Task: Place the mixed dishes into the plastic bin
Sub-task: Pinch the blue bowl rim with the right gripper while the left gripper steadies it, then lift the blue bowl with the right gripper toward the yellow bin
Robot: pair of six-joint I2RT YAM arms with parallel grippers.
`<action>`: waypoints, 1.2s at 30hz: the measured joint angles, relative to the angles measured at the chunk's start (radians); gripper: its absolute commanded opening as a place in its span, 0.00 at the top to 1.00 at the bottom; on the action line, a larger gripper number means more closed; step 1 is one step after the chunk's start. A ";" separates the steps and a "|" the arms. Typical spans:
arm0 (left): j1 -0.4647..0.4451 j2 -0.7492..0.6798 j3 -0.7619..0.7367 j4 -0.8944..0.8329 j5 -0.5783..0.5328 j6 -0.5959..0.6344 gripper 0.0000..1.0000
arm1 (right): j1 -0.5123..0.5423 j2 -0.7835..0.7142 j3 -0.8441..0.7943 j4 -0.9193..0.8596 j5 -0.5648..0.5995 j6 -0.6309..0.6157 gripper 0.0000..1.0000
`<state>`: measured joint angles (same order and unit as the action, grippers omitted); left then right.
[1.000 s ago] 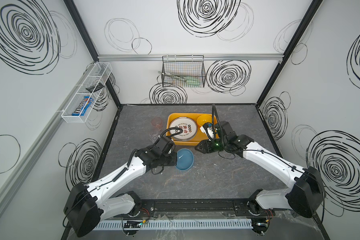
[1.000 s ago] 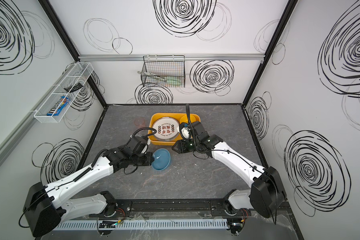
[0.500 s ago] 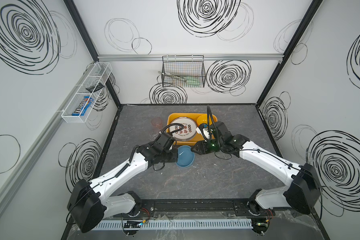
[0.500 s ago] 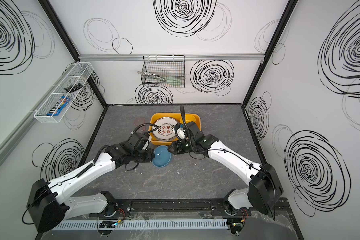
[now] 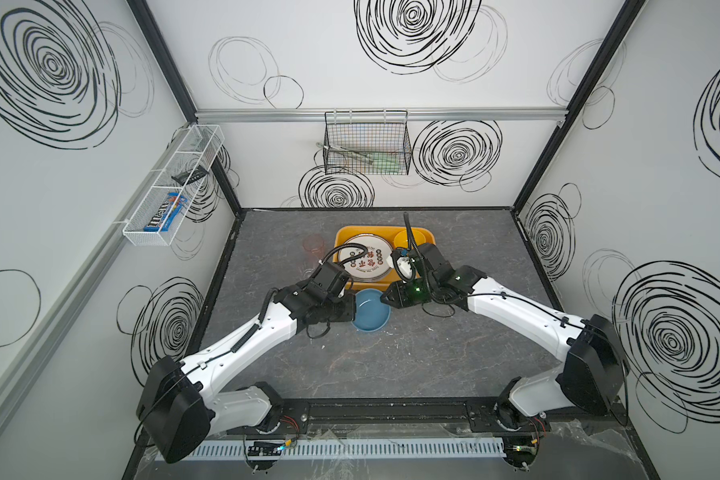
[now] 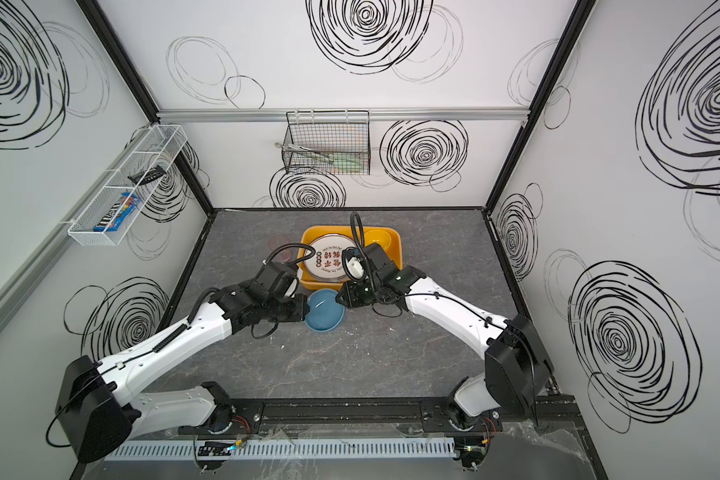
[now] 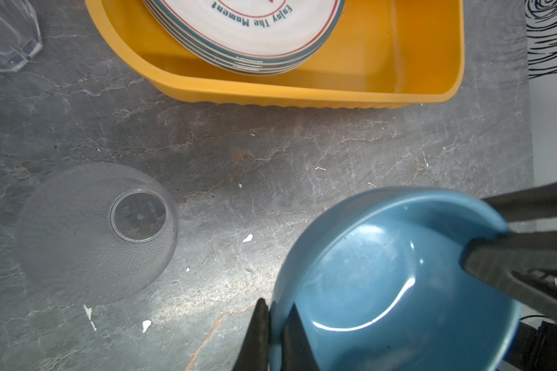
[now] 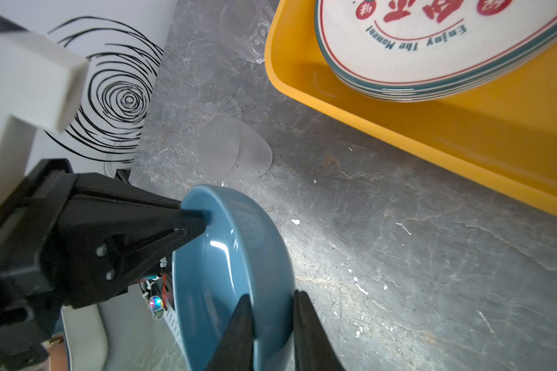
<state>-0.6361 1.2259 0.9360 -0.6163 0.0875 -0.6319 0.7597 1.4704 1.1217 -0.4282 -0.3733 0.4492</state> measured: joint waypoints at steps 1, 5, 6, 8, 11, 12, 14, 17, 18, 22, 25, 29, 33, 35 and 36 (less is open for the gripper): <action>0.001 0.000 0.003 -0.003 0.000 0.000 0.90 | 0.001 0.003 0.004 -0.004 0.005 -0.003 0.86; 0.005 0.000 0.006 -0.003 0.002 -0.002 0.89 | 0.005 0.008 0.013 -0.011 0.026 -0.005 0.90; 0.005 0.000 0.007 -0.004 0.002 -0.003 0.89 | 0.005 0.010 0.014 -0.014 0.031 -0.005 0.91; 0.007 -0.001 0.007 -0.003 0.006 -0.005 0.86 | 0.007 0.014 0.021 -0.023 0.043 -0.005 0.93; 0.012 -0.007 0.013 0.005 0.017 -0.008 0.84 | 0.007 0.023 0.029 -0.037 0.064 -0.008 0.96; 0.014 -0.010 0.017 0.007 0.020 -0.009 0.83 | 0.007 0.026 0.030 -0.042 0.071 -0.008 0.96; 0.016 -0.018 0.024 0.013 0.027 -0.011 0.80 | 0.007 0.032 0.035 -0.052 0.085 -0.008 0.97; 0.018 -0.034 0.026 0.023 0.041 -0.013 0.78 | 0.007 0.039 0.048 -0.068 0.106 -0.011 0.99; 0.020 -0.039 0.026 0.027 0.047 -0.013 0.77 | 0.007 0.040 0.051 -0.075 0.113 -0.013 0.99; 0.030 -0.055 0.026 0.045 0.069 -0.016 0.71 | 0.007 0.048 0.071 -0.094 0.148 -0.019 1.00; 0.040 -0.072 0.026 0.049 0.080 -0.021 0.63 | 0.007 0.057 0.095 -0.112 0.181 -0.030 1.00; 0.057 -0.096 0.025 0.050 0.097 -0.023 0.56 | 0.005 0.063 0.126 -0.133 0.223 -0.040 1.00; 0.076 -0.124 0.013 0.048 0.109 -0.024 0.53 | -0.006 0.076 0.159 -0.149 0.267 -0.054 1.00; 0.085 -0.135 0.001 0.047 0.114 -0.024 0.51 | -0.013 0.084 0.178 -0.157 0.290 -0.058 1.00; 0.090 -0.140 -0.006 0.046 0.117 -0.023 0.50 | -0.016 0.089 0.188 -0.163 0.301 -0.058 1.00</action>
<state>-0.5465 1.0863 0.9298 -0.5701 0.2047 -0.6552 0.7441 1.5593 1.3094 -0.5907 -0.0723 0.3908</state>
